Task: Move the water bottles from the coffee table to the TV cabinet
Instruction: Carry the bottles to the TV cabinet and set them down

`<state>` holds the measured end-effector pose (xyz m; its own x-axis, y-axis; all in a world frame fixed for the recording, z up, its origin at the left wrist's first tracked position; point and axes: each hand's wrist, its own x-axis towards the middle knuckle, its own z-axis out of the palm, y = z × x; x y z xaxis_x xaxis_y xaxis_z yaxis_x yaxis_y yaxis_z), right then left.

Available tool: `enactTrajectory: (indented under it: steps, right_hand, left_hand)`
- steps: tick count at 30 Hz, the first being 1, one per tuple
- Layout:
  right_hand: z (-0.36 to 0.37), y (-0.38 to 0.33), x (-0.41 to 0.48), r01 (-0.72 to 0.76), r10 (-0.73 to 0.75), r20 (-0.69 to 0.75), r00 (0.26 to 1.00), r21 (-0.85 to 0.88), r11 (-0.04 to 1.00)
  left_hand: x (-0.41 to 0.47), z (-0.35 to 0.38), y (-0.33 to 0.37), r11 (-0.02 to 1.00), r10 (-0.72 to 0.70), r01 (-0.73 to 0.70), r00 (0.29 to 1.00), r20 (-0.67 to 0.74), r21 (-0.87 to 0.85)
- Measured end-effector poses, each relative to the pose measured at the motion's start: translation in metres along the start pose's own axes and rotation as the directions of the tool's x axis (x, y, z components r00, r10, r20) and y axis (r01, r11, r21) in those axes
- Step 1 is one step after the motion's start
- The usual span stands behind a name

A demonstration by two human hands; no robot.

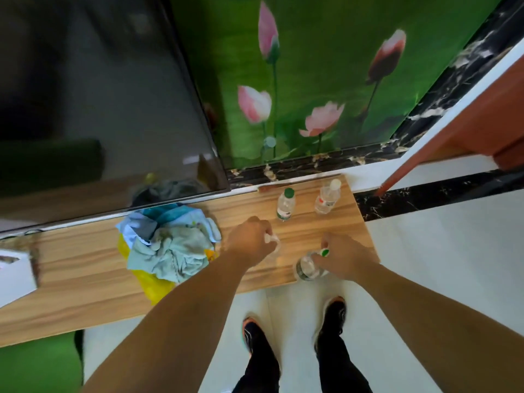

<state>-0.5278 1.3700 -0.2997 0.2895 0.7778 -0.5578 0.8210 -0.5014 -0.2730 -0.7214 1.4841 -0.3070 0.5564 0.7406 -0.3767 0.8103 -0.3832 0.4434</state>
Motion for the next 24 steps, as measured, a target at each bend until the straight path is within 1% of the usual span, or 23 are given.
enactTrajectory:
  steps: [2,5,7,11,15,19,24]
  right_hand:
    - [-0.008,0.005,0.019,0.035,-0.035,0.049,0.998,0.014,0.999]
    - [-0.022,0.017,0.044,0.100,-0.102,0.069,0.992,0.031,0.994]
    - [-0.029,0.029,0.056,0.127,-0.129,0.107,0.986,0.025,0.992]
    - [-0.033,0.065,0.072,0.113,-0.120,0.119,0.986,0.066,0.991]
    - [-0.046,0.112,0.085,0.057,-0.063,0.143,0.988,0.047,0.997]
    - [-0.060,0.157,0.095,-0.025,0.017,0.146,0.989,0.057,0.998]
    - [-0.072,0.189,0.112,-0.061,0.059,0.057,0.997,0.044,0.997]
  left_hand:
    - [0.011,0.004,0.004,0.999,-0.048,0.048,0.999,-0.011,0.006]
    - [0.022,0.008,0.018,0.991,-0.131,0.132,0.991,-0.025,0.036]
    - [0.029,0.014,0.028,0.979,-0.201,0.203,0.978,-0.051,0.025]
    - [0.057,0.030,0.057,0.952,-0.296,0.287,0.951,-0.085,-0.110]
    - [0.092,0.044,0.096,0.943,-0.293,0.276,0.953,-0.072,-0.187]
    - [0.124,0.059,0.121,0.944,-0.267,0.250,0.962,-0.051,-0.214]
    - [0.153,0.071,0.130,0.942,-0.258,0.244,0.966,-0.033,-0.232]
